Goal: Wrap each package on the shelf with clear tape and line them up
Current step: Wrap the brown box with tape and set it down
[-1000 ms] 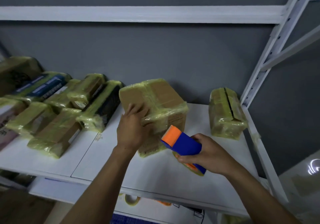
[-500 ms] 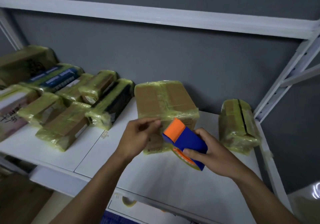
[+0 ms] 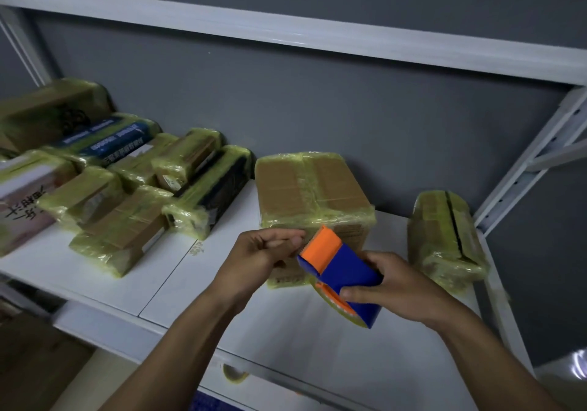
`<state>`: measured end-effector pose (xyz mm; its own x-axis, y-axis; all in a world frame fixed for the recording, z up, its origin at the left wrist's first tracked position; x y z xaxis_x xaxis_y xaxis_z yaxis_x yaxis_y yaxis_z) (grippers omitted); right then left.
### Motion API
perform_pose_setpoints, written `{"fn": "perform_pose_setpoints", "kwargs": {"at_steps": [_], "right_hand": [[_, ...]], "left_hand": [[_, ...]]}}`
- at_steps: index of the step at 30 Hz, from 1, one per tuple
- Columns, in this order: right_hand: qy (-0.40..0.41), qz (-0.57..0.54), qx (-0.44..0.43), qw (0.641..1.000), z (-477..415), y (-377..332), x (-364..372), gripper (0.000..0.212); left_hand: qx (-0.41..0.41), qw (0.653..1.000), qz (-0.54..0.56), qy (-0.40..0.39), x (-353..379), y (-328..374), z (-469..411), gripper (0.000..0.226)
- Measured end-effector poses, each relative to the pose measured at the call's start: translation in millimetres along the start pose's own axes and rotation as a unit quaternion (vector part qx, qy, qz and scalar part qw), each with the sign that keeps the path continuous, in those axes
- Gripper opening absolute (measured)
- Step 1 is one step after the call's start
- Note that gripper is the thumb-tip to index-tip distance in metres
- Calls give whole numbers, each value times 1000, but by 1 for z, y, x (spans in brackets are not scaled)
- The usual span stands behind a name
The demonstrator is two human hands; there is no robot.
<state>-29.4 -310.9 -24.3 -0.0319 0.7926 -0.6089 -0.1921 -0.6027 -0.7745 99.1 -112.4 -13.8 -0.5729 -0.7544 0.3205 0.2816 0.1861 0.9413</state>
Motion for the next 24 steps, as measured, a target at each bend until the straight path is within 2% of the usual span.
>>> {"fn": "perform_pose_setpoints", "kwargs": {"at_steps": [3, 7, 12, 15, 17, 21, 24], "right_hand": [[-18, 26, 0, 999, -2, -4, 2, 64], [-2, 9, -8, 1000, -4, -8, 1, 56], [-24, -21, -19, 999, -7, -13, 3, 50], [-40, -19, -19, 999, -5, -13, 4, 45], [-35, -1, -25, 999, -4, -16, 5, 40], [-7, 30, -21, 999, -7, -25, 9, 62], [22, 40, -12, 999, -11, -34, 13, 70]], "left_hand": [[-22, 1000, -5, 13, -6, -2, 0, 17], [-29, 999, 9, 16, -11, -3, 3, 27], [-76, 994, 74, 37, -15, -2, 1, 38], [-13, 999, -22, 23, -16, -1, 5, 33], [51, 994, -91, 46, -18, -1, 7, 19], [144, 973, -169, 70, -21, 4, 12, 15], [136, 973, -172, 65, -25, 12, 13, 12]]}}
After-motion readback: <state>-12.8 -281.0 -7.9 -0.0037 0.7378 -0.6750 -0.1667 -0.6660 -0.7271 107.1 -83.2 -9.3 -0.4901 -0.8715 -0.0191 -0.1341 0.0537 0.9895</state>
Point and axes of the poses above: each hand's wrist, its own z-axis away from the middle knuckle, its own x-axis out of the palm, y = z × x, the point moved 4 cm from there along -z, towards the middle knuckle, and after that the axes turned 14 degrees about z, right-handed, at the moved point
